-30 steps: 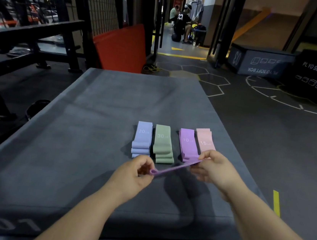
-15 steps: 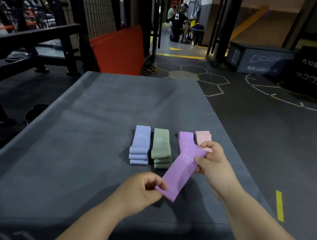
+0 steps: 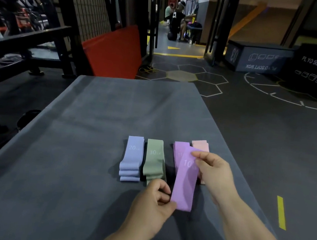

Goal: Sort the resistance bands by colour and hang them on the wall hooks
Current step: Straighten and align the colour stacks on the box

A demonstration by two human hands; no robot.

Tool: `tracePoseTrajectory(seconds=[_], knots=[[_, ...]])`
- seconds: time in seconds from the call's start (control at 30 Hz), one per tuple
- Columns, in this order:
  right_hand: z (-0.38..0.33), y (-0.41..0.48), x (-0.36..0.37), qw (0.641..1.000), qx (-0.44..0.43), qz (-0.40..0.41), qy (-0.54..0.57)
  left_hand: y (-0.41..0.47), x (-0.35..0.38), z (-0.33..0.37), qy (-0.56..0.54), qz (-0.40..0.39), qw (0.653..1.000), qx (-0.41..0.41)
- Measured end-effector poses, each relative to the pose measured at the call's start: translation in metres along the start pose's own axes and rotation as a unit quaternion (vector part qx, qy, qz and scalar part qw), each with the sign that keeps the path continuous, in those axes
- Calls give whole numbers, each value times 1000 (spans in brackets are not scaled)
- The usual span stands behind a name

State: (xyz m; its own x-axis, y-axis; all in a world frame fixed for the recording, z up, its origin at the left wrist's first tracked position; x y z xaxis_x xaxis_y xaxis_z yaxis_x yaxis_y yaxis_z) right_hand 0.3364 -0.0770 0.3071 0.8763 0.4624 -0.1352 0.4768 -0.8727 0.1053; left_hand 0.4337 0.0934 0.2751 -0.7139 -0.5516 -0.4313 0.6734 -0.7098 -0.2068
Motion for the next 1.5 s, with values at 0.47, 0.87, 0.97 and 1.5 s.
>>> tracePoseTrajectory(seconds=[0.47, 0.87, 0.97, 1.5], knots=[[-33, 76, 15, 992, -46, -93, -77, 31, 22, 14, -159, 88, 977, -112], [-3, 113, 37, 939, -65, -165, -294, 38, 35, -4, -220, 194, 932, -213], [7, 115, 38, 925, -58, -172, -333, 39, 33, -7, -214, 210, 928, -221], [18, 118, 67, 814, -117, -296, -486, 44, 34, -1, -119, 190, 951, -211]])
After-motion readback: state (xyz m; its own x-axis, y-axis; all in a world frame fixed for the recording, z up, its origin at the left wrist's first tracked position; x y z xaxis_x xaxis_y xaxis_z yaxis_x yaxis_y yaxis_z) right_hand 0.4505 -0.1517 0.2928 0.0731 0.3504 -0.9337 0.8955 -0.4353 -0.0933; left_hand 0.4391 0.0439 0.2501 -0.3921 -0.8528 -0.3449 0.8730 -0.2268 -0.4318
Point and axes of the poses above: each hand's wrist, its own y-axis towards the middle knuckle, its own x-axis out of the palm, z = x × y, the point moved 10 cm from there along y, towards the middle knuckle, and after that the axes turned 9 degrees about -x, right-handed, at the moved point
